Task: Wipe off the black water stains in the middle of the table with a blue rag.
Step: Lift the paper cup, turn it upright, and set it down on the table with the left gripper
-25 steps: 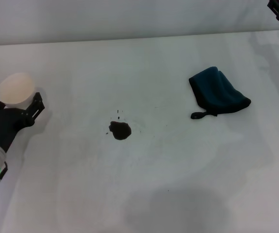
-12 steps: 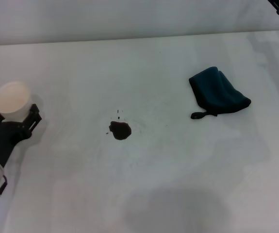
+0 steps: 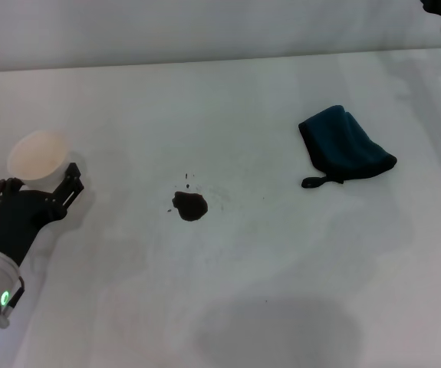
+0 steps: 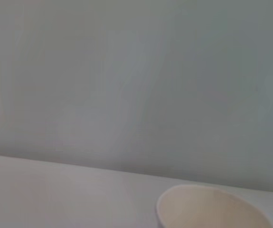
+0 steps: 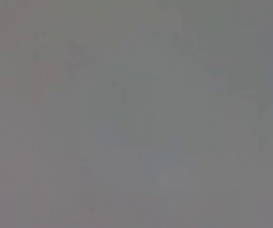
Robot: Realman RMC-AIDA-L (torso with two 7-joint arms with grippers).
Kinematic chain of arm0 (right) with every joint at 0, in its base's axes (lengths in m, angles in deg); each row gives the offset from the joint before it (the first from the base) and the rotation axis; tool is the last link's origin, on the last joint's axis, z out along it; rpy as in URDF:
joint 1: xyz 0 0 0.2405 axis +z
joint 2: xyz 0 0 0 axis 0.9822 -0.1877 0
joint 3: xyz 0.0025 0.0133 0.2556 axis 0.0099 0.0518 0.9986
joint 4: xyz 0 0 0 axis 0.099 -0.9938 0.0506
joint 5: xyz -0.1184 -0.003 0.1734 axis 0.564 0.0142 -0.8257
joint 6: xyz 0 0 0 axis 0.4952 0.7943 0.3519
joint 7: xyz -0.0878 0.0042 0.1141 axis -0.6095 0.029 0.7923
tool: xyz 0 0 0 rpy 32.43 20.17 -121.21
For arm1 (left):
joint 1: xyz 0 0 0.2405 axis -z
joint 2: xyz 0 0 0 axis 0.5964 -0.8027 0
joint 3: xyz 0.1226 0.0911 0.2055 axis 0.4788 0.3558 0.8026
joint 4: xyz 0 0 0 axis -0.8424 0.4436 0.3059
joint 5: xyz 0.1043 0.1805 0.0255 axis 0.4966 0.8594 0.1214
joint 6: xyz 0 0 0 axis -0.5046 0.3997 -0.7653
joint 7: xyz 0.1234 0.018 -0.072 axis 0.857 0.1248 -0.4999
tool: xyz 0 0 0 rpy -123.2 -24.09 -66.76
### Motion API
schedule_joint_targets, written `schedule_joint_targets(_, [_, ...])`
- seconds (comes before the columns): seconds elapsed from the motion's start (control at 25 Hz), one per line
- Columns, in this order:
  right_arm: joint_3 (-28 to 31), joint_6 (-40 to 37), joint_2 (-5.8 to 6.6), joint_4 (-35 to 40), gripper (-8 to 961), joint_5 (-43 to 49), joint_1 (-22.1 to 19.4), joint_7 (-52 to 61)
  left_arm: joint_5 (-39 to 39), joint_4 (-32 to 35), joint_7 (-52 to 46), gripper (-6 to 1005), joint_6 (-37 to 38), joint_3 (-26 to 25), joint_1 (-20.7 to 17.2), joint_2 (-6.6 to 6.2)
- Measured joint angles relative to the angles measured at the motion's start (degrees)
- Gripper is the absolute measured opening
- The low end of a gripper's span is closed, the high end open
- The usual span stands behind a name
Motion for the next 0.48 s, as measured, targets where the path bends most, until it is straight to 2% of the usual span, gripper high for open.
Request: schedule_joint_targets(0.48, [-0.18, 0.25, -0.12, -0.21, 870, 0.0, -0.66, -0.13, 0.13, 1.3, -1.03, 893, 0.37, 0.49, -2.47, -0.33])
